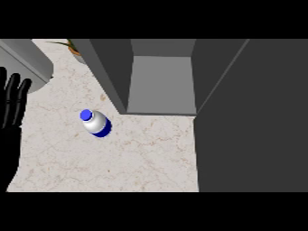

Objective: Pick up the bottled water, place it into the cabinet and close the cabinet

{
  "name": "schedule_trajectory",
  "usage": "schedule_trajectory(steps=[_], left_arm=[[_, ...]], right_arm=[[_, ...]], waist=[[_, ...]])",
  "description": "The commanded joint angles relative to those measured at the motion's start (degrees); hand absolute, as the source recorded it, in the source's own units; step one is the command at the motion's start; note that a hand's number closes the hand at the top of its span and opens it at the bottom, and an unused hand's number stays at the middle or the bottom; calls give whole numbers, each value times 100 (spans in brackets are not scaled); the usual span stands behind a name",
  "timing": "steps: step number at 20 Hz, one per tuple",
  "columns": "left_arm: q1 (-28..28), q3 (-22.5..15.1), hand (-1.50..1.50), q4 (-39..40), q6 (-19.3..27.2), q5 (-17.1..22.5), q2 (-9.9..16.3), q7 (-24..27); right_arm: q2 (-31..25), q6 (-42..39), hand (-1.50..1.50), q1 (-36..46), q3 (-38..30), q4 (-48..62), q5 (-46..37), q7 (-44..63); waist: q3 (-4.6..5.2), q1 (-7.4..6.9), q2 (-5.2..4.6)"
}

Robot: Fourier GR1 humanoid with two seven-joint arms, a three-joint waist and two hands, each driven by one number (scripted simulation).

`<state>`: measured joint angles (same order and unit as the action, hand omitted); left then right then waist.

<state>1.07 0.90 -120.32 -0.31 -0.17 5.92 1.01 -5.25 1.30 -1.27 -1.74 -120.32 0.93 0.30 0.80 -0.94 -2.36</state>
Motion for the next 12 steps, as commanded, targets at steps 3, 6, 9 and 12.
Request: schedule_trajectory(steps=[3, 6, 9, 12], left_arm=[[465, 296, -150, 341, -566, 766, 300, -127], [669, 342, -150, 816, -1258, 1380, 527, 279], [344, 28, -150, 1165, -1134, 1688, 287, -850], [-125, -71, -150, 573, -1161, 1788, 296, -1144]], right_arm=[[69, -223, -150, -225, 198, -199, 169, -81], [-117, -633, -150, -501, 185, -665, 556, -262], [15, -660, -150, -756, 658, -725, 1052, 1094], [-105, -776, -150, -1483, 568, -1468, 1322, 1251]], waist=[[-79, 124, 240], [-78, 205, 244], [-75, 201, 242], [-80, 136, 261]])
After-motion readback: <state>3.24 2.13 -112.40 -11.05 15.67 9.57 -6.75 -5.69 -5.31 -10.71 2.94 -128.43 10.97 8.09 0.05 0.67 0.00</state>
